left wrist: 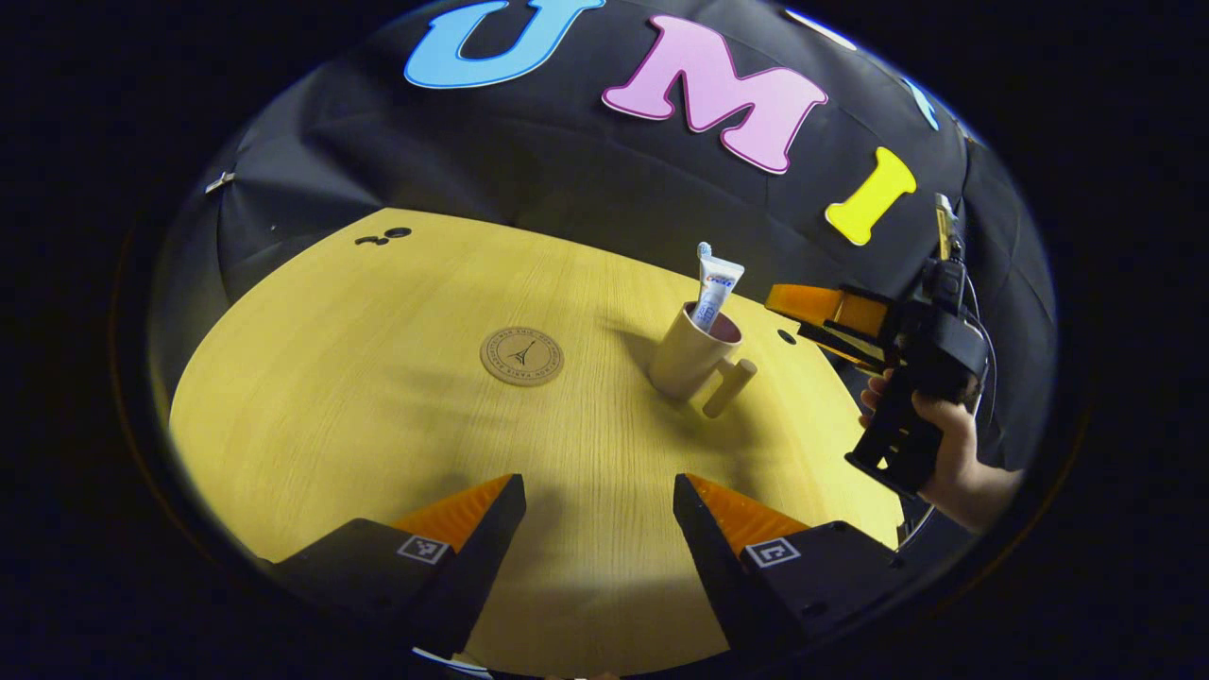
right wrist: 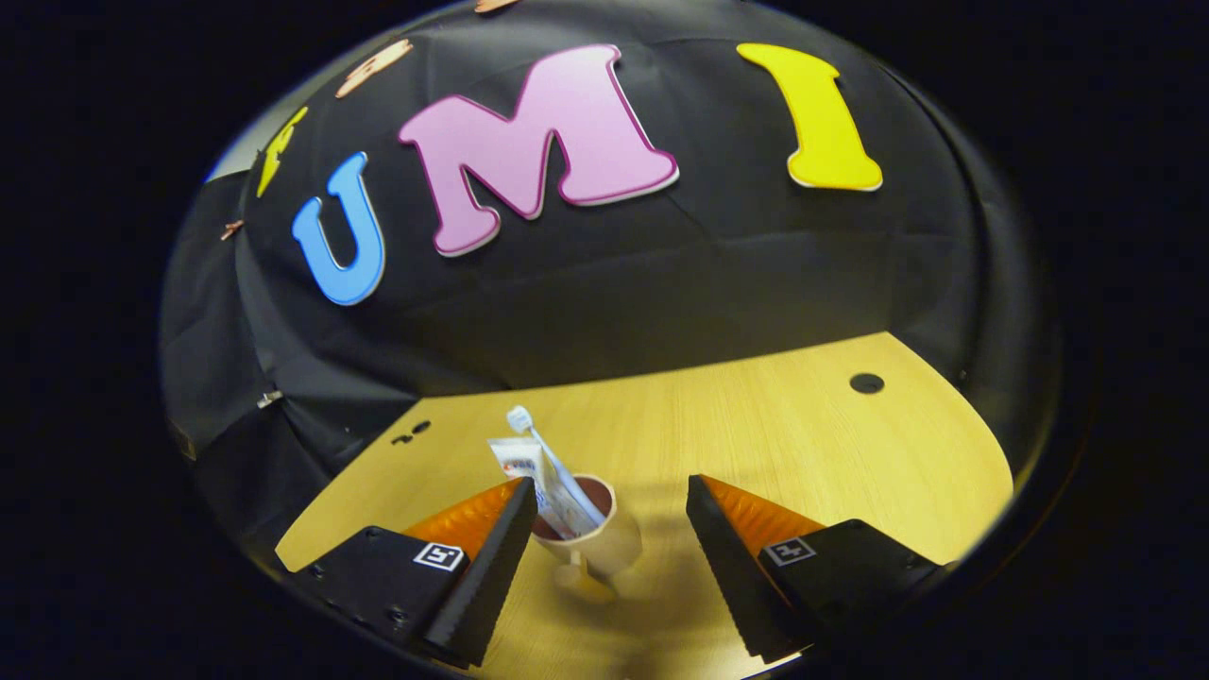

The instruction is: Put the toothbrush and toothpaste on the desktop into the cup, then pick up the cup and place it on the coaster on the desktop.

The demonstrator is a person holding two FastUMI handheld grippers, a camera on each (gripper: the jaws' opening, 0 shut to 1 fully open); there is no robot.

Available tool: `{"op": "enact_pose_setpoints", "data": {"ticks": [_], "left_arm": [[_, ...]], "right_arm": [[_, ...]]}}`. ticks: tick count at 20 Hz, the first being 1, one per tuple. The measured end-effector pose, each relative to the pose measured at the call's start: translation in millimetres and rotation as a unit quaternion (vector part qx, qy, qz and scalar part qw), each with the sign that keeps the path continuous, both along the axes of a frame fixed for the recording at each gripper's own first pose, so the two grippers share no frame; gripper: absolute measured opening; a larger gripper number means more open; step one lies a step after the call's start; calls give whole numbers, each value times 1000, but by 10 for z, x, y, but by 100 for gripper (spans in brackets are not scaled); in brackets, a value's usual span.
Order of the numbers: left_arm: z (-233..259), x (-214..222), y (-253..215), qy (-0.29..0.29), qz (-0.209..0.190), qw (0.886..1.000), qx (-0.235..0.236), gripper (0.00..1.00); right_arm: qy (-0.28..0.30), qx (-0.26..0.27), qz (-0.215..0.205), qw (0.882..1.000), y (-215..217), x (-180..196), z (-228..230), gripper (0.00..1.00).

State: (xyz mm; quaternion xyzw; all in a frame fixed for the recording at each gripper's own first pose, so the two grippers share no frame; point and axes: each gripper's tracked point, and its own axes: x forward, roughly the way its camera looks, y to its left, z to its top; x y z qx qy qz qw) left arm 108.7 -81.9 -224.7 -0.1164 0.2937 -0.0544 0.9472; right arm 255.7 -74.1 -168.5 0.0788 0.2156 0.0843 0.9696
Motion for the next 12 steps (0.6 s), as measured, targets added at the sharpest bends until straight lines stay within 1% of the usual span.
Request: {"op": "enact_pose_setpoints", "data": {"ticks": [2, 3, 5, 8, 9, 10, 11, 12], "left_arm": [[-11, -53, 74, 0, -3, 1000, 14, 98], [-28, -88, 117, 2, -2, 1000, 20, 98], [-38, -136, 170, 4, -3, 1000, 18, 98], [-63, -187, 286, 7, 6, 1000, 14, 98], [-70, -202, 324, 8, 12, 1000, 12, 98], [-73, -216, 363, 8, 18, 1000, 7, 98], [-75, -234, 394, 8, 23, 1000, 2, 98], [-79, -256, 421, 10, 26, 1000, -2, 98]], "right_arm": [[6, -1, -4, 1000, 19, 13, 90, 98], [18, -2, -4, 1000, 44, 15, 96, 98], [39, -5, 2, 999, 110, 0, 109, 98], [80, -26, 27, 996, 234, -63, 21, 98], [100, -34, 42, 993, 295, -112, -46, 98], [116, -43, 55, 991, 461, -188, -286, 98], [127, -56, 65, 988, 395, -201, -163, 98], [137, -71, 69, 986, 412, -223, -242, 98]]}}
